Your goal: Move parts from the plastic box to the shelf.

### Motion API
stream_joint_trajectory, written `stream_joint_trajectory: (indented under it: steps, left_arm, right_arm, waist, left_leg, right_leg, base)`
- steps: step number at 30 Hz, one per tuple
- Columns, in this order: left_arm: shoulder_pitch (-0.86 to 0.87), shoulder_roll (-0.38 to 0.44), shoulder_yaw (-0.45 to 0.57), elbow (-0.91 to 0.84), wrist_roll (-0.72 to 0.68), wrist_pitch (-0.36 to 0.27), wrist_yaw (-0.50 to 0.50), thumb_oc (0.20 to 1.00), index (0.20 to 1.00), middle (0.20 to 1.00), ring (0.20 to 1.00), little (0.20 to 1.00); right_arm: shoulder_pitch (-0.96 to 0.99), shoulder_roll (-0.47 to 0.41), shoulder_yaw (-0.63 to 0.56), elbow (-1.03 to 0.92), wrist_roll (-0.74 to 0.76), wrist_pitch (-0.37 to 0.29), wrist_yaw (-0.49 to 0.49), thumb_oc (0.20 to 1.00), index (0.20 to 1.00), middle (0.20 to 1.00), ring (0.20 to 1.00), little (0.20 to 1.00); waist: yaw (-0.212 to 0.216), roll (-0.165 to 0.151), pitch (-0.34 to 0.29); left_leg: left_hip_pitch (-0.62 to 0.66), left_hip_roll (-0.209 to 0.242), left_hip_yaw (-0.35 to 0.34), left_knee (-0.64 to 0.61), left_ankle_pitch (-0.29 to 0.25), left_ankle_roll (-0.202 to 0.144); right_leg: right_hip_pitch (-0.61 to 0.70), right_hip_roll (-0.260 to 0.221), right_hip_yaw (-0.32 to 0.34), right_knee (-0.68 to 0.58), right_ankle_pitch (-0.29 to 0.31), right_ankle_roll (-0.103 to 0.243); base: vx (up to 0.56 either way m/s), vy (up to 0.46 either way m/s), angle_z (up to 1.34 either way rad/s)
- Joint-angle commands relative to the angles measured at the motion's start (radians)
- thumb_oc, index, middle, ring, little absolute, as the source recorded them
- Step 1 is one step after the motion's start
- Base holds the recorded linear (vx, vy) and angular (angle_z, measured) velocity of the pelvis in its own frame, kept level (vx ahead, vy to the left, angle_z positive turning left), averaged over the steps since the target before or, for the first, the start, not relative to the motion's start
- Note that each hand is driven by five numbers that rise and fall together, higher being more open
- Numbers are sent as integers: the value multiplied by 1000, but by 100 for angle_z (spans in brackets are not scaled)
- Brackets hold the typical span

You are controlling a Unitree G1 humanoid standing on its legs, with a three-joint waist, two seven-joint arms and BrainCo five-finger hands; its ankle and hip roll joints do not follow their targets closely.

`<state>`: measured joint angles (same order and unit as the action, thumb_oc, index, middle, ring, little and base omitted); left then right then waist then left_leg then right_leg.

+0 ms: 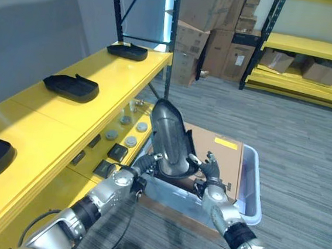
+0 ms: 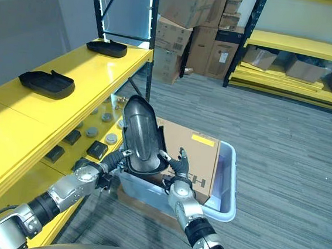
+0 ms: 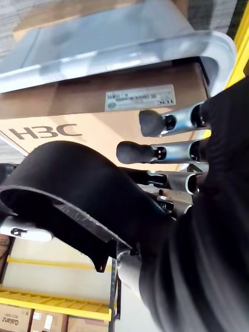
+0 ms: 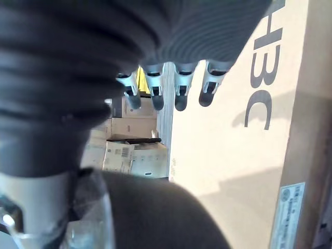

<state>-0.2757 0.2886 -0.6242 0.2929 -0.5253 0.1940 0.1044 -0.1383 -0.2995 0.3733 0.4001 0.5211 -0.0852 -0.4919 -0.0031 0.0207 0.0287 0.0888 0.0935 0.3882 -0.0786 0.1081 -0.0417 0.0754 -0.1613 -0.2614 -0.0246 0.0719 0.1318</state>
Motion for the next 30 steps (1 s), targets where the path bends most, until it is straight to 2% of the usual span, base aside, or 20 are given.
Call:
stream_joint_trajectory:
  steps: [1,3,6,9,11,13,15,16,18,19,21,22,23,25,26,29,30]
  left_arm:
    - [-63,31,148,-68,59,-212,50,200,200,200,200,200]
    - [-49,45,171,-77,71,-227,59,200,200,200,200,200]
    - [3,106,272,-127,119,-263,86,200,200,200,200,200]
    - [24,126,315,-151,113,-271,109,200,200,200,200,200]
    - [38,149,363,-160,108,-286,121,200,200,200,200,200]
    - [39,163,396,-168,112,-306,134,200,200,200,200,200]
    - [38,177,423,-185,96,-318,146,200,200,200,200,200]
    - [37,196,455,-218,83,-318,149,200,200,200,200,200]
    - [39,211,473,-240,73,-330,158,200,200,200,200,200]
    - [39,226,487,-264,58,-324,160,200,200,200,200,200]
    - [23,236,476,-267,41,-359,165,200,200,200,200,200]
    - [18,234,473,-274,36,-379,173,200,200,200,200,200]
    - [37,237,494,-298,14,-386,202,200,200,200,200,200]
    - [74,246,535,-329,14,-391,242,200,200,200,200,200]
    - [119,248,580,-359,-2,-385,229,200,200,200,200,200]
    - [207,258,671,-402,-1,-366,258,200,200,200,200,200]
    - [228,260,691,-397,-13,-364,254,200,200,200,200,200]
  right_arm:
    - [30,-57,-67,22,-13,20,20,1000,1000,1000,1000,1000]
    - [57,-67,-89,14,-11,39,28,1000,1000,1000,1000,1000]
    - [171,-93,-189,48,-6,106,64,1000,1000,1000,1000,1000]
    - [227,-97,-226,110,-24,115,74,1000,1000,1000,1000,1000]
    - [289,-81,-261,245,-16,62,118,1000,1000,1000,1000,1000]
    - [325,-63,-287,345,-11,41,161,1000,1000,1000,1000,1000]
    - [336,-44,-303,432,-50,18,195,1000,1000,1000,1000,1000]
    - [341,-32,-307,491,-86,-14,217,1000,1000,1000,1000,1000]
    - [343,-28,-304,510,-113,-16,226,1000,1000,1000,1000,1000]
    - [342,-30,-304,520,-128,-14,230,1000,1000,1000,1000,1000]
    - [357,-32,-303,541,-141,-31,236,1000,1000,1000,1000,1000]
    - [372,-37,-298,546,-133,-32,241,1000,1000,1000,1000,1000]
    - [382,-42,-274,517,-162,-9,243,1000,1000,1000,1000,1000]
    - [385,-49,-257,490,-201,8,249,1000,1000,1000,1000,1000]
    - [388,-58,-247,462,-224,37,248,1000,1000,1000,1000,1000]
    - [377,-77,-233,447,-277,63,258,1000,1000,1000,1000,1000]
    - [373,-85,-227,451,-273,64,259,1000,1000,1000,1000,1000]
  waist:
    - [10,-26,12]
    - [3,-26,15]
    - [-22,-30,23]
    - [-34,-30,28]
    - [-46,-29,31]
    - [-49,-26,32]
    - [-43,-21,31]
    - [-32,-15,29]
    - [-26,-10,27]
    - [-25,-5,26]
    - [-45,2,28]
    - [-50,1,31]
    - [-35,-2,37]
    - [-21,-8,46]
    - [-3,-13,56]
    - [44,-16,73]
    - [52,-13,78]
  left_leg:
    - [16,7,-42,22,-75,8]
    - [18,7,-42,22,-76,8]
    - [13,2,-30,17,-75,10]
    - [13,-2,-24,10,-74,12]
    - [13,-8,-15,5,-78,16]
    - [10,-16,-16,1,-82,20]
    - [7,-24,-21,-5,-85,23]
    - [-2,-32,-31,-9,-88,27]
    - [-13,-38,-44,-9,-91,32]
    - [-20,-40,-60,-9,-93,37]
    - [-48,-49,-142,-9,-90,46]
    - [-62,-56,-192,-9,-81,37]
    - [-76,-51,-229,-9,-63,23]
    - [-90,-39,-255,-4,-47,8]
    - [-113,-28,-279,8,-30,-7]
    - [-165,1,-304,23,5,-35]
    - [-187,22,-282,26,24,-47]
  right_leg:
    - [8,-45,-50,-37,24,37]
    - [9,-44,-48,-35,21,37]
    - [-8,-41,-36,-24,16,39]
    - [-13,-39,-31,-19,15,41]
    - [-22,-38,-24,-10,13,45]
    - [-28,-38,-20,-4,11,49]
    - [-31,-41,-23,1,9,53]
    - [-37,-45,-26,14,2,57]
    - [-46,-48,-23,31,-8,58]
    - [-59,-39,-3,59,-27,53]
    - [-87,21,83,89,-58,26]
    - [-85,53,114,93,-72,10]
    - [-81,71,112,88,-76,-3]
    - [-69,83,102,79,-80,-13]
    - [-55,89,95,66,-78,-21]
    - [-30,86,59,32,-70,-27]
    - [-22,84,36,22,-68,-26]
  base:
    - [-2,10,-3]
    - [0,0,0]
    - [-24,15,-1]
    - [-26,21,-6]
    - [-29,39,-9]
    - [-14,38,-10]
    - [-18,28,-5]
    - [-21,18,-7]
    - [-45,-1,-6]
    - [-74,-29,0]
    - [-75,-62,32]
    - [-125,-140,177]
    - [-143,-160,254]
    - [-135,-141,194]
    - [-120,-109,82]
    - [-134,-82,80]
    - [-115,-42,101]
